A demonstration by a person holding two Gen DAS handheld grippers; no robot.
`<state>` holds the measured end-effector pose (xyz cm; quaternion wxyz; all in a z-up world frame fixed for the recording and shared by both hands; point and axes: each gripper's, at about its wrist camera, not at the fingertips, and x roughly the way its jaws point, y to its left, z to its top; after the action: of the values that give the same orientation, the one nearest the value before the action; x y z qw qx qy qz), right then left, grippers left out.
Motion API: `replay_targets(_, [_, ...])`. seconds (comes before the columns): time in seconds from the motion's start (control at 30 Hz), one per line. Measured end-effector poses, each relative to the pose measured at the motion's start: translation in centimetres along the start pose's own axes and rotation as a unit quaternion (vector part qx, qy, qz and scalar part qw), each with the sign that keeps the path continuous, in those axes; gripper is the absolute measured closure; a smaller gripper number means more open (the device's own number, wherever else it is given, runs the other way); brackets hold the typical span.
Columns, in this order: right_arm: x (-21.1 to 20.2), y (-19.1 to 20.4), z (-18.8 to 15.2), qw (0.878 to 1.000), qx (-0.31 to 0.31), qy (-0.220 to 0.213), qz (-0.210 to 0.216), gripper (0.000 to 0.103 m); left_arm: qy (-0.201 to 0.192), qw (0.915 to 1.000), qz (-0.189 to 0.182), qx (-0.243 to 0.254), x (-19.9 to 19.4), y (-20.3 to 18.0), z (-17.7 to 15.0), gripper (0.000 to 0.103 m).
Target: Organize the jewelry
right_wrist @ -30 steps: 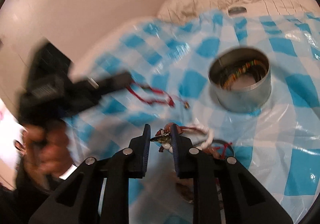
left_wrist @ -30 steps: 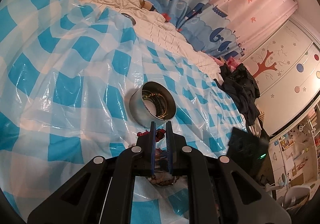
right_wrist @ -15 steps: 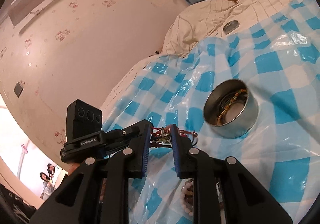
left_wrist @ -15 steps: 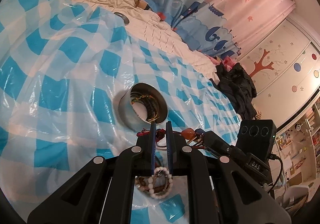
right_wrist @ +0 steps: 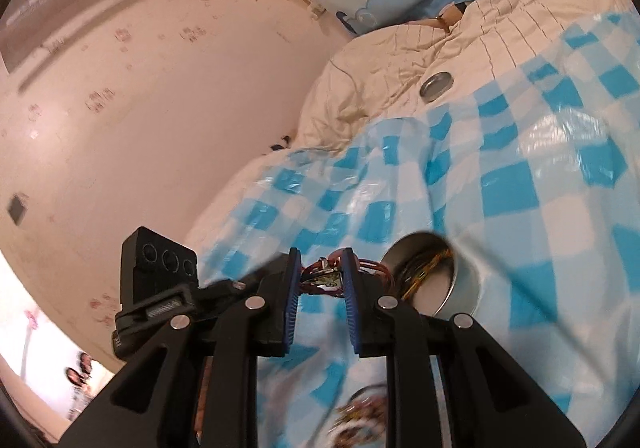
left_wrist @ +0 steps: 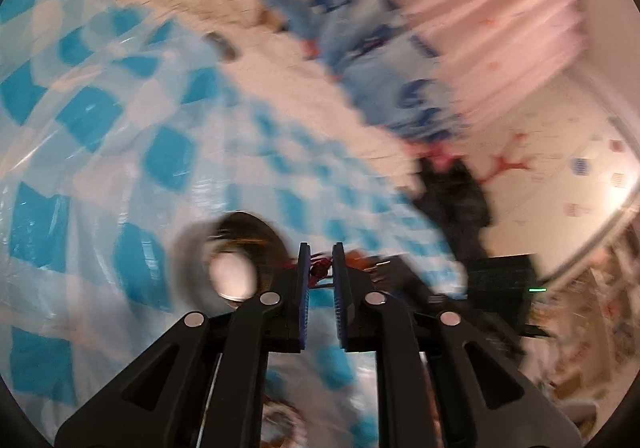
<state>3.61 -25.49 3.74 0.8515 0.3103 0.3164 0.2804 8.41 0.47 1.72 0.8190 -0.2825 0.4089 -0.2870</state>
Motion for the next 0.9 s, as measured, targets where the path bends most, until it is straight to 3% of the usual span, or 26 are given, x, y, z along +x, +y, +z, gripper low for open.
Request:
replay_targets(0.03, [1.2, -0.4, 0.1, 0.999, -0.01, 0.017, -0.028, 0.079, 0.02, 0.9985, 0.05, -0.011, 1.5, 0.8, -0.1, 0.078])
replay_targets(0.1, [2.7, -1.3, -0.2, 0.997, -0.013, 0.045, -0.069, 0.063, 0.047, 0.9929, 0.1, -0.045, 3.0, 2.2, -0.6, 0.071])
replay_targets(0.2, [3.5, -2.6, -0.9, 0.992, 0.001, 0.063, -0.108, 0.056, 0.039, 0.9923, 0.108, -0.046, 2.2, 2.3, -0.6, 0.065])
replay_targets(0.3, [2.7, -2.2, -0.8, 0.991, -0.008, 0.049, -0.121, 0.056, 0.007, 0.992, 0.123, -0.029, -0.1, 1.8, -0.7, 0.048])
replay_targets(0.47, [1.0, -2.3, -2.1, 0.988, 0.006, 0.057, -0.145, 0.055, 0.021, 0.9903, 0.137, -0.012, -1.8, 2.3, -1.2, 0.048])
replay_targets(0.57, [0.3, -2.2, -4.0, 0.985, 0.012, 0.087, -0.147, 0.055, 0.039, 0.9866, 0.155, 0.032, -2.9, 1.9, -2.1, 0.048])
replay_targets(0.67, [-0.5, -1.8, -6.3, 0.983, 0.0, 0.107, -0.152, 0.055, 0.063, 0.9838, 0.149, 0.076, -3.0, 0.9, -3.2, 0.048])
replay_targets(0.8, [-0.9, -1.9, -7.2, 0.98, 0.003, 0.105, -0.17, 0.054, 0.102, 0.9748, 0.139, 0.142, -2.3, -0.8, -5.3, 0.048])
replay_targets(0.9, [-1.6, -2.4, -6.7, 0.98, 0.015, 0.079, -0.181, 0.04, 0.125, 0.9629, 0.132, 0.2, -1.8, -2.5, -7.3, 0.048])
